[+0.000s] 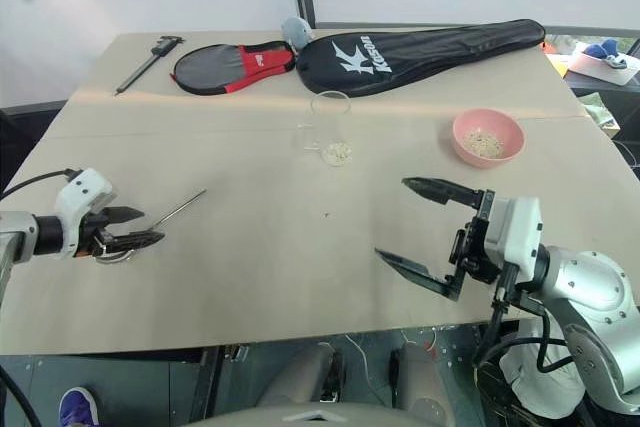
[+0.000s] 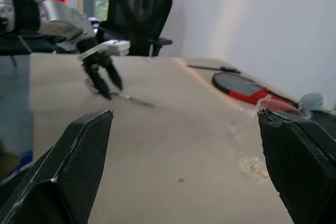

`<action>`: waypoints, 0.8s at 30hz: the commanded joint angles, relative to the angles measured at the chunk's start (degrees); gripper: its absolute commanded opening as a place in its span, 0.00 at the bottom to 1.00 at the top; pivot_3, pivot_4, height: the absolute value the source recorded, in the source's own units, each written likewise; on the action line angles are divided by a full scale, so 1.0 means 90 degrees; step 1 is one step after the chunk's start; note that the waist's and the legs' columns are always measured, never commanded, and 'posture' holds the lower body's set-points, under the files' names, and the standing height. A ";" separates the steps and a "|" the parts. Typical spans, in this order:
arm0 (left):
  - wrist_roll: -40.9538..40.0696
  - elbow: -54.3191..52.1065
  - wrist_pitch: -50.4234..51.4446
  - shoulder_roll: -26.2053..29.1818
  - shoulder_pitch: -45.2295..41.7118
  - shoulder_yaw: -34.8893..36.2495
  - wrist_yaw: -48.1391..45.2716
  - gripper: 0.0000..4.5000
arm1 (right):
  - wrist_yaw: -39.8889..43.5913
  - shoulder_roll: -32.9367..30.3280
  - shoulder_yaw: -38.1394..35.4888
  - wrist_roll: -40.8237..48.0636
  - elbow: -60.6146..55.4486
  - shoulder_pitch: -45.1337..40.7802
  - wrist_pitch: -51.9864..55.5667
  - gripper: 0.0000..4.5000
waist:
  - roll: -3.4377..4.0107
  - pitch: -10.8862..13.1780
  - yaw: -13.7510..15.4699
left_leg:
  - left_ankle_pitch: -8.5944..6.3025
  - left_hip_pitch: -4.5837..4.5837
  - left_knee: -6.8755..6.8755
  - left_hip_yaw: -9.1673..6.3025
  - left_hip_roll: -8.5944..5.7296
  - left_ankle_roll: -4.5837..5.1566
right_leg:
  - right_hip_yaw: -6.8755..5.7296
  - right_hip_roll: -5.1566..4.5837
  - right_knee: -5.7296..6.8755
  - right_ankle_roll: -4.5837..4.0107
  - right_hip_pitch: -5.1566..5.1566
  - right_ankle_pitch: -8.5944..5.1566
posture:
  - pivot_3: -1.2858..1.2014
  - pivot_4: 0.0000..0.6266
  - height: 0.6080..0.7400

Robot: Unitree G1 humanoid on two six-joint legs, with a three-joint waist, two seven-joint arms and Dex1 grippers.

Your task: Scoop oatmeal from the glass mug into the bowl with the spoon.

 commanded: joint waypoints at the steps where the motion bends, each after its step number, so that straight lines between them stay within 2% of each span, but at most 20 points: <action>1: 0.0304 0.0185 -0.0148 -0.0067 -0.0249 -0.0213 0.0106 0.81 | 0.0460 -0.0204 -0.0331 -0.0033 0.0113 0.0125 -0.0281 1.00 | 0.0000 0.0000 -0.0001 | 0.0000 0.0003 0.0002 0.0000 0.0000 0.0001 | 0.0000 0.0000 0.0000 0.0000 0.0005 0.0000 | 0.52 0.24 1.00; 5: 0.0466 0.0367 -0.0177 -0.0057 -0.0335 -0.0271 0.0103 0.81 | 0.0595 -0.0246 -0.0443 0.0020 0.0171 0.0185 -0.0351 1.00 | 0.0004 -0.0001 -0.0008 | -0.0001 0.0007 0.0004 0.0000 0.0001 0.0003 | 0.0000 0.0001 0.0005 0.0001 0.0006 0.0000 | 0.52 0.24 1.00; 8: 0.0499 0.0425 -0.0167 -0.0024 -0.0278 -0.0306 0.0043 0.65 | 0.0606 -0.0223 -0.0439 -0.0023 0.0168 0.0220 -0.0385 1.00 | 0.0011 -0.0004 -0.0011 | -0.0001 0.0009 0.0004 -0.0001 0.0002 0.0003 | 0.0001 0.0001 0.0008 0.0000 0.0006 0.0000 | 0.52 0.24 1.00; 15: 0.0270 0.0141 -0.0022 -0.0072 0.0001 -0.0177 -0.0112 0.01 | 0.0246 -0.0149 -0.0180 -0.0180 0.0210 0.0063 -0.0161 1.00 | 0.0026 -0.0013 -0.0029 | -0.0003 0.0013 0.0004 0.0001 0.0004 0.0006 | 0.0004 0.0001 0.0011 0.0000 0.0007 0.0000 | 0.52 0.24 1.00; 20: -0.0327 -0.0746 0.0188 -0.0257 0.0332 0.0392 -0.0139 0.01 | -0.0374 0.0073 0.0110 -0.0535 0.0231 -0.0217 0.0075 1.00 | 0.0027 -0.0013 -0.0026 | 0.0001 0.0007 0.0003 0.0005 0.0004 -0.0001 | 0.0008 0.0001 0.0002 0.0001 0.0004 0.0000 | 0.52 0.24 1.00; 24: -0.0884 -0.1250 0.0409 -0.0470 -0.0240 0.1053 0.0282 0.01 | -0.1347 0.0334 0.0244 -0.0443 0.0046 -0.0873 0.0823 1.00 | 0.0000 0.0003 0.0009 | 0.0008 -0.0005 0.0013 -0.0002 0.0003 -0.0013 | -0.0002 0.0000 0.0001 0.0000 0.0001 0.0000 | 0.52 0.24 1.00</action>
